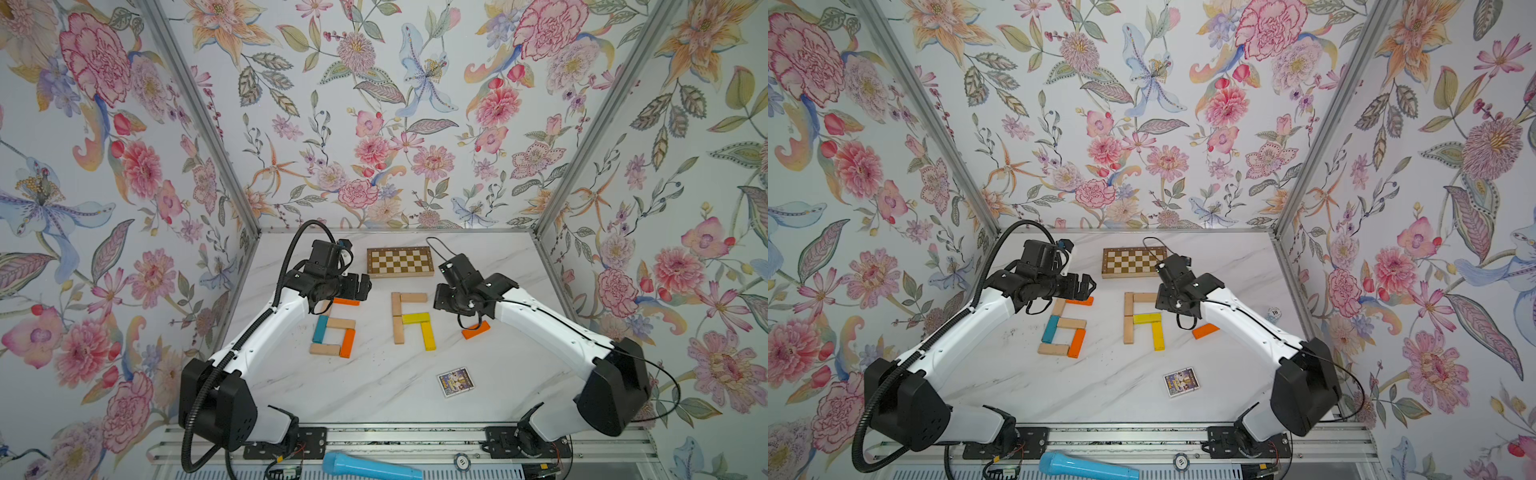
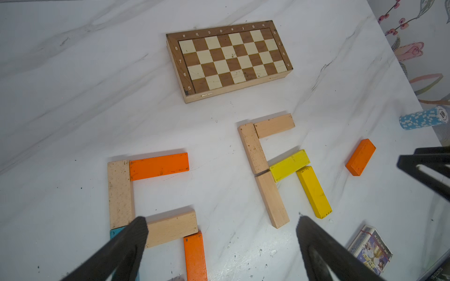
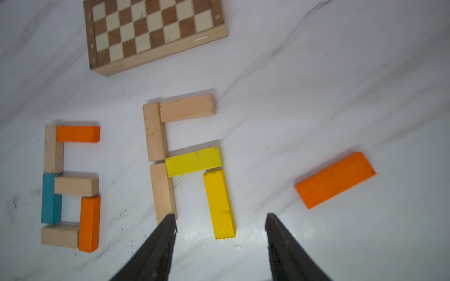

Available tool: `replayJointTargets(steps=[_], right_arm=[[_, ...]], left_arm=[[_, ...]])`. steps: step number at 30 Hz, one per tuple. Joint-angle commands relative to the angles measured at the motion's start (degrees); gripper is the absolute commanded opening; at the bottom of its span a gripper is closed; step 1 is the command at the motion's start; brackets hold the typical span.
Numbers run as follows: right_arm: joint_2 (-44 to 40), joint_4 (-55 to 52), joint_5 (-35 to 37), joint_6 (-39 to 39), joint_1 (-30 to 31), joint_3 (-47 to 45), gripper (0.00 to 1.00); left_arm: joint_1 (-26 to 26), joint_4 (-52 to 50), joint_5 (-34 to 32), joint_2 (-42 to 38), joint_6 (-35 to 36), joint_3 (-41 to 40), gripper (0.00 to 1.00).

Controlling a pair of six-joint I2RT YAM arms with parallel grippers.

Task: Assemble the number 6 with building blocks
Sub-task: Pick up the building block from the center of the board.

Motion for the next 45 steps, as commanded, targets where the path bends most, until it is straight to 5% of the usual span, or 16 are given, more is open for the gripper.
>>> replayJointTargets(steps=[1, 8, 33, 37, 41, 45], right_arm=[[-3.89, -2.53, 0.88, 8.68, -7.86, -8.73, 0.61], [-0.67, -2.45, -3.19, 9.87, -12.78, -12.48, 0.61], [18.05, 2.68, -4.16, 14.19, -14.35, -9.86, 0.59], [18.78, 3.29, -4.48, 13.56, -14.73, -10.07, 0.45], [17.52, 2.63, -4.92, 7.93, -14.56, -9.85, 0.21], [14.58, 0.52, -4.12, -4.11, -12.64, -8.74, 0.17]], left_arm=[[0.47, -0.57, -1.14, -1.2, 0.78, -0.56, 0.99], [0.48, -0.44, 1.22, -1.54, 0.75, -1.0, 0.99], [0.49, 0.06, 2.61, -2.77, 0.88, -1.71, 0.99], [0.49, 0.04, 2.57, -2.78, 0.94, -1.71, 0.99], [0.49, -0.13, 2.14, -2.78, 1.08, -1.71, 0.99], [0.66, -0.23, 1.36, -2.86, 1.25, -1.62, 0.99]])
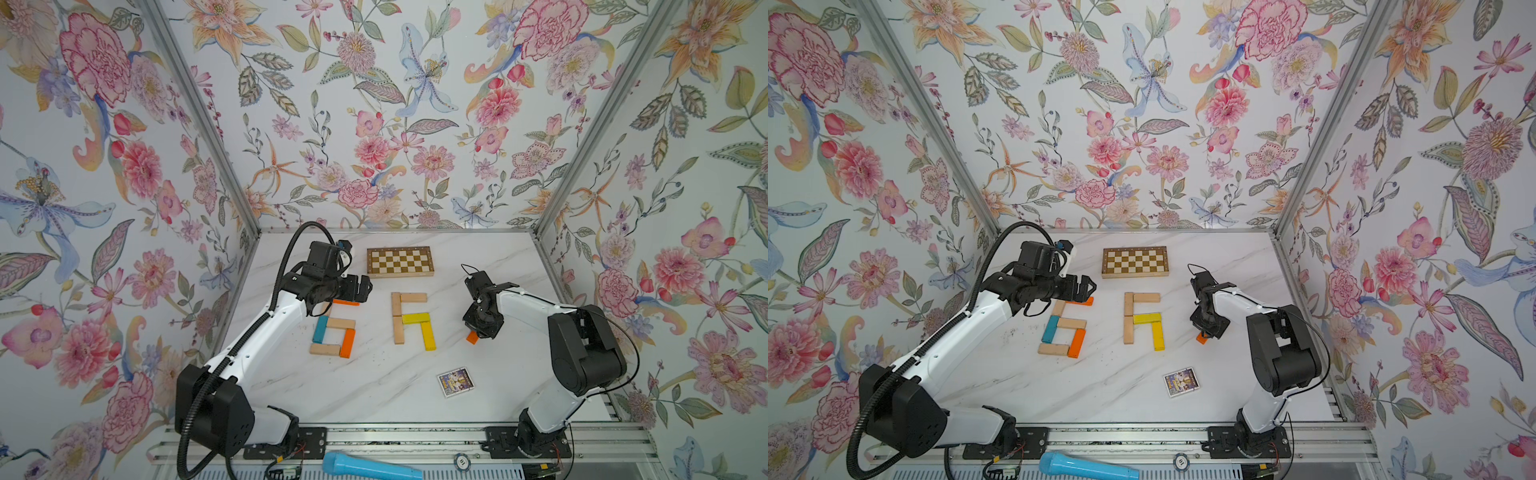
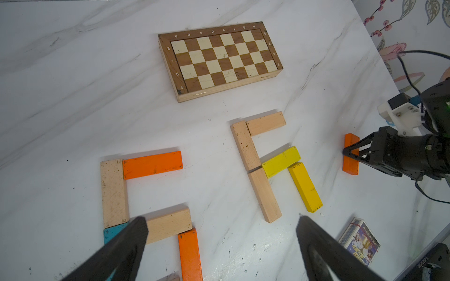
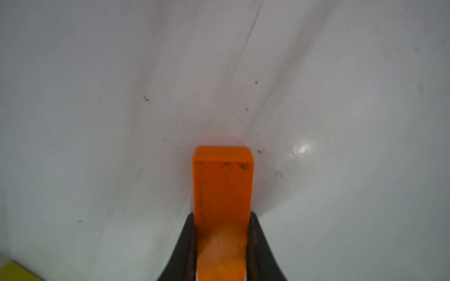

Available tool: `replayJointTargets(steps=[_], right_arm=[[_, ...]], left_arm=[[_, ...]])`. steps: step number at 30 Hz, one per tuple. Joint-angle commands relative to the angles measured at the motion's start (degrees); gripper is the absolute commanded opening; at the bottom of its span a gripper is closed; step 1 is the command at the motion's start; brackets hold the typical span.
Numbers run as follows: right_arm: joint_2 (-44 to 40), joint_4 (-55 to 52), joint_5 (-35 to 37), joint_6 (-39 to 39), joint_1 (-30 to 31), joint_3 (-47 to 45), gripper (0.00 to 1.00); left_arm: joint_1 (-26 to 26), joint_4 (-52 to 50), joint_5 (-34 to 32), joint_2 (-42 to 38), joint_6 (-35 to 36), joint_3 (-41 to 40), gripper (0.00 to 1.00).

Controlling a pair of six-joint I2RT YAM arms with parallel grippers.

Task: Assemble the number 6 with building blocks
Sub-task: Pick up the building block from the center of the board, then place the building block at the center of the board.

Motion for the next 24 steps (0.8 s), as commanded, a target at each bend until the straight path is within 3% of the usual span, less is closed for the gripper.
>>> replayJointTargets(steps=[1, 6, 11, 17, 24], right_arm=[[-2.91, -3.46, 0.94, -12.66, 2.29, 1.86, 0.17], [-7.3, -6.99, 1.05, -28.69, 10.52, 6.32, 0.16], [-9.21, -7.72, -8.67, -40.0, 17.28, 10.03, 0.19], [-7.89, -7.74, -8.13, -47.28, 24.84, 11.4, 0.2], [-3.0, -7.75, -6.71, -49.91, 34.74, 11.42, 0.21]], left_arm=[[0.83, -0.28, -0.71, -1.59, 1.21, -0.66, 0.99], [3.9, 0.32, 0.31, -1.63, -0.03, -0.59, 0.99], [6.93, 0.43, 1.13, -1.41, -0.51, -0.46, 0.99], [9.38, 0.41, -0.84, -2.02, -1.31, -0.63, 0.99], [13.33, 1.08, -2.03, -3.34, -3.17, -1.06, 0.99]])
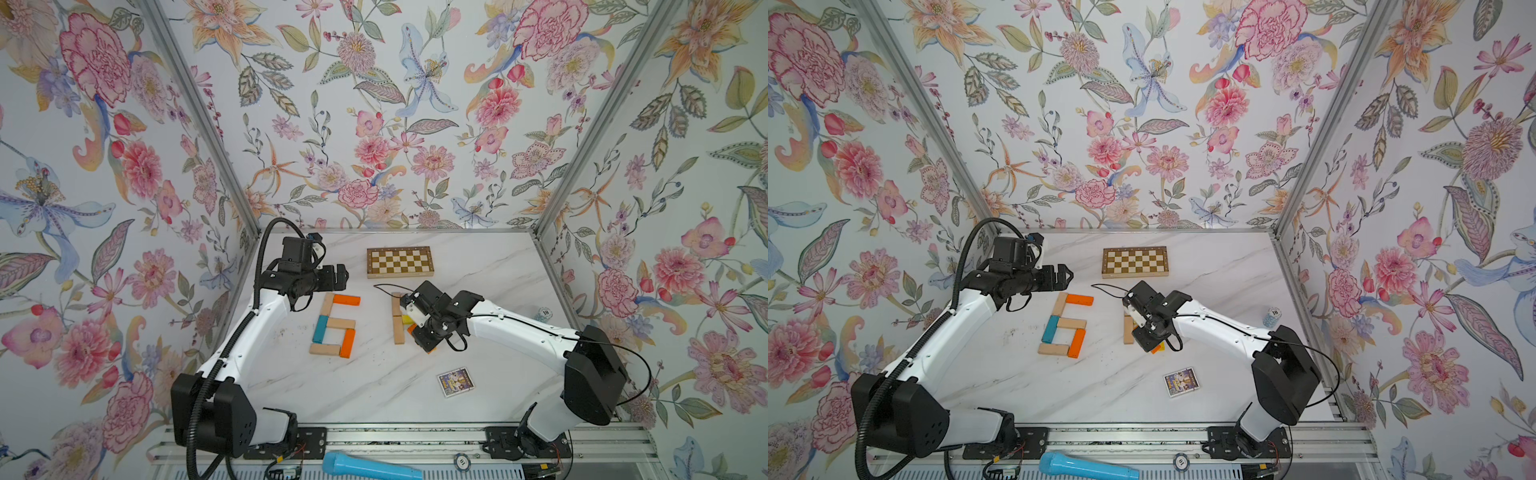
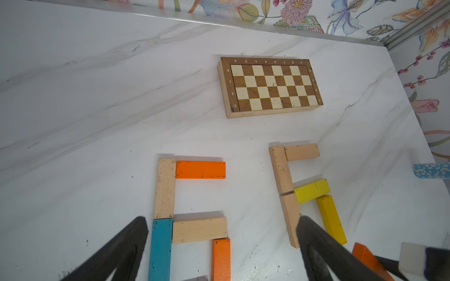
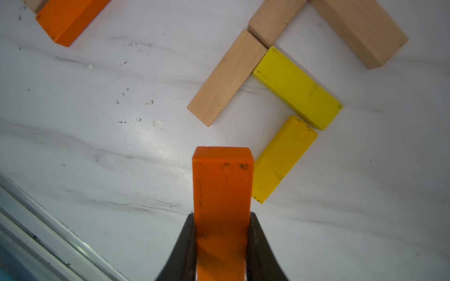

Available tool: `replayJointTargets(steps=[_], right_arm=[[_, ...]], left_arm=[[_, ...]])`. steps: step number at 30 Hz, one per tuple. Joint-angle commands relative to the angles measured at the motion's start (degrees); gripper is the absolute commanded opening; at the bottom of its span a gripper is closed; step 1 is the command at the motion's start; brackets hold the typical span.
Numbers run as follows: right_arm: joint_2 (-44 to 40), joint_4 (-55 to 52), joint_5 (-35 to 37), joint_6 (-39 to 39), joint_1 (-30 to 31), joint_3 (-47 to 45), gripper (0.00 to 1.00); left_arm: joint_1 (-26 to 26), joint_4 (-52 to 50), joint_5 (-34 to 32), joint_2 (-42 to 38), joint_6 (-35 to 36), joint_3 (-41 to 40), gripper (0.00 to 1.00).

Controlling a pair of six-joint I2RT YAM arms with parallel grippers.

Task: Assemble the number 6 with building blocks
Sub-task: Place the building block at the center of the board.

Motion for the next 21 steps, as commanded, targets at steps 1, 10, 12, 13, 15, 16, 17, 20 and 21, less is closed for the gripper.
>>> replayJointTargets(steps=[1, 10, 12, 13, 15, 16, 17, 20, 21], right_arm=[[3.18, -1.8, 0.16, -3.17, 3.22, 1.08, 0.2], [10.74, 1.07, -1.42, -4.29, 8.29, 2.64, 0.22], [12.58, 1.23, -0.55, -4.58, 9.0, 2.98, 0.22], [13.36, 1.14, -0.43, -4.91, 9.17, 3.16, 0.22], [14.44, 1.3, -0.19, -5.41, 9.46, 3.34, 0.22], [14.81, 1.28, 0.06, -5.71, 9.54, 3.39, 0.22], [15.11, 1.23, 0.53, -5.88, 9.51, 3.48, 0.24], [14.92, 1.28, 1.11, -6.39, 9.43, 2.97, 0.28], [14.77, 1.29, 1.25, -6.56, 9.55, 2.81, 0.3]], left_arm=[[1.95, 0.8, -1.74, -1.79, -1.67, -1.22, 0.99], [3.97, 1.65, -2.45, -2.76, -2.86, -1.93, 0.99], [4.11, 1.66, -2.42, -2.85, -2.93, -1.93, 0.99], [4.19, 1.68, -2.31, -2.81, -2.92, -1.93, 0.99], [4.24, 1.77, -2.12, -2.68, -2.88, -2.02, 0.99], [4.24, 1.82, -1.94, -2.63, -2.86, -2.02, 0.99], [4.28, 1.78, -1.76, -2.5, -2.86, -2.01, 0.99], [4.42, 1.83, -1.52, -2.33, -2.74, -2.02, 0.99], [4.37, 1.84, -1.57, -2.31, -2.69, -2.02, 0.99]])
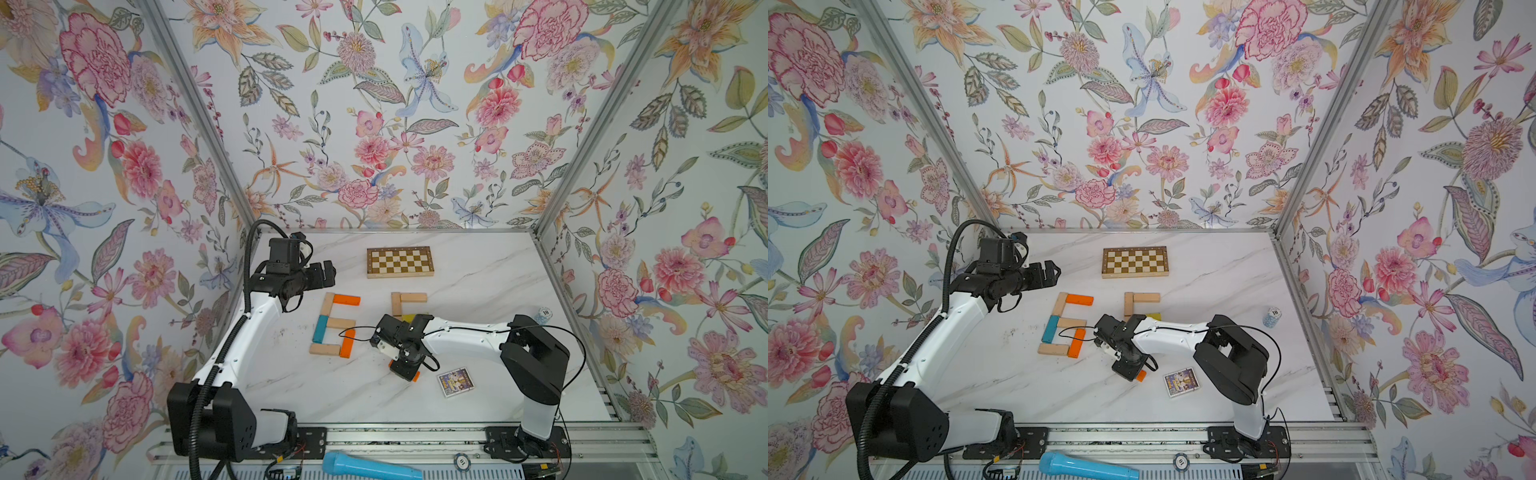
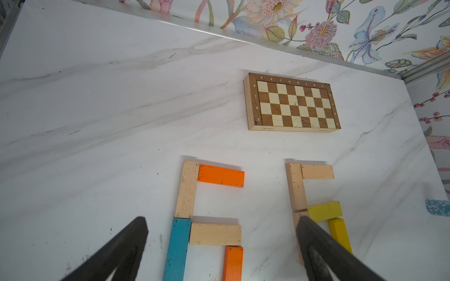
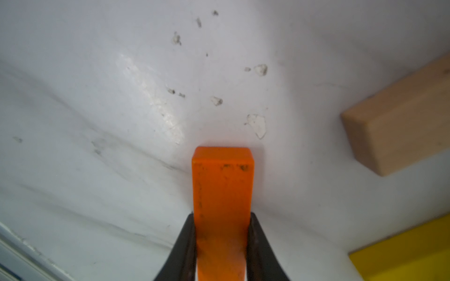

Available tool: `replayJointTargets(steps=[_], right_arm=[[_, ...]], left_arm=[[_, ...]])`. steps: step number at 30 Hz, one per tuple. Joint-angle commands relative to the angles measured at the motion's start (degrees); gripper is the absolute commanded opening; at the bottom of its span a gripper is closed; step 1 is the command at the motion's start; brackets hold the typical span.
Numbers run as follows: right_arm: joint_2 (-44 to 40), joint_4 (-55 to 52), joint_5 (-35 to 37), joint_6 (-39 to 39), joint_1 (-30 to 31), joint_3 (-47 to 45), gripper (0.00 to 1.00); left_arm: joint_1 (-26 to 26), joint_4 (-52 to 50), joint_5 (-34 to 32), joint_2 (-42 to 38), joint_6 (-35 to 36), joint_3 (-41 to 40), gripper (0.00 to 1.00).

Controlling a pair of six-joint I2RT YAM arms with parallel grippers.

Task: Assemble the number 6 with building blocks
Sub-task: Place the building block at the center of the board.

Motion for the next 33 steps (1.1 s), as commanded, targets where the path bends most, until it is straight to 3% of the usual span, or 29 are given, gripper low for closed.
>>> replayJointTargets(steps=[1, 5, 7, 17, 33], right_arm=[[-0.07, -0.49, 1.36, -1.55, 0.06, 0.23, 0.36], [-1.46, -0.45, 2.38, -2.12, 0.22, -0.92, 0.5], [-2.09, -0.35, 2.6, -2.38, 0.22, -1.78, 0.52], [-3.53, 0.08, 6.39, -3.51, -0.67, -4.05, 0.53], [-7.02, 4.26, 5.45, -2.21, -4.84, -1.99, 0.52]], left_arm=[[0.74, 0.81, -0.25, -1.14, -0.57, -0.64, 0.99], [0.74, 1.01, 0.1, -1.01, -0.57, -0.73, 0.99], [0.76, 1.02, 0.25, -0.88, -0.57, -0.73, 0.99], [0.92, 1.45, 1.73, 0.24, -0.74, -0.65, 0.99], [0.79, 1.55, 4.23, 0.75, -2.46, -1.15, 0.99]])
